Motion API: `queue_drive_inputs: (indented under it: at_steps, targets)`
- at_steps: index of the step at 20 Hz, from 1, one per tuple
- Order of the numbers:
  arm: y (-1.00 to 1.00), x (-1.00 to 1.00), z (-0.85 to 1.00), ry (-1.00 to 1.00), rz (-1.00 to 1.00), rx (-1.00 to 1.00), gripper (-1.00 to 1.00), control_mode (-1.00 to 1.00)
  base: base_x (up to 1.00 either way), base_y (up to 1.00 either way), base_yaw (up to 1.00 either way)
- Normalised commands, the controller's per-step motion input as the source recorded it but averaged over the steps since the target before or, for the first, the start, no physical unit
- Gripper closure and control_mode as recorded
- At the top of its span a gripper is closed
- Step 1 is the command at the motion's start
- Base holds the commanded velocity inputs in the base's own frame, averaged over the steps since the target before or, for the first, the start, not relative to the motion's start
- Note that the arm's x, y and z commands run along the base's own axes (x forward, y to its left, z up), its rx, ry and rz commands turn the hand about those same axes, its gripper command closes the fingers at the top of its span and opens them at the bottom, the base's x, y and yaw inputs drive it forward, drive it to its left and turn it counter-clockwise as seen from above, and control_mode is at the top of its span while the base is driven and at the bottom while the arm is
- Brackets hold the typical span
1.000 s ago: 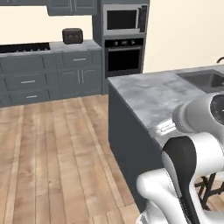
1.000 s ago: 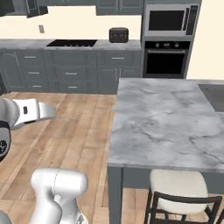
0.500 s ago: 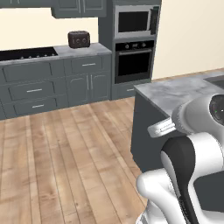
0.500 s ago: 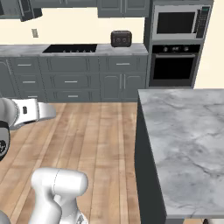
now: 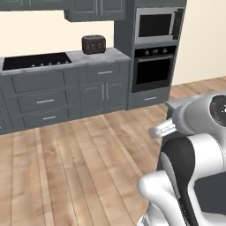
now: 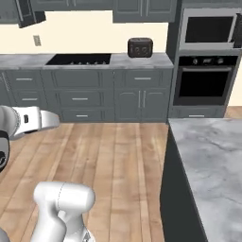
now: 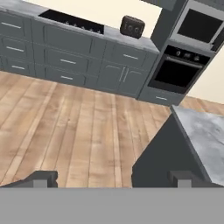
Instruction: There is a bowl on the dining counter. Grab a lemon wedge from the fridge and place it in the bowl. Then get the liquor bottle and glass cup from the cabinet and place them next to the bowl.
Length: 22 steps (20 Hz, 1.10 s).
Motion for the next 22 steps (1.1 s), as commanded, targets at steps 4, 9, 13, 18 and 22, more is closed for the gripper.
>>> queue_drive_inputs:
  at_steps: [4,9,13,18,22]
  targets:
    - [0.0,0.0,0.0,0.0,0.0,0.0,-1.0,1.0,1.0,0.27,0.18]
    - [0.0,0.0,0.0,0.0,0.0,0.0,-1.0,1.0,1.0,0.23,0.32]
    - [0.0,0.0,0.0,0.0,0.0,0.0,-1.0,1.0,1.0,0.21,0.34]
    - [0.0,0.0,0.0,0.0,0.0,0.0,-1.0,1.0,1.0,0.2,0.35]
    - [0.0,0.0,0.0,0.0,0.0,0.0,-1.0,1.0,1.0,0.25,0.33]
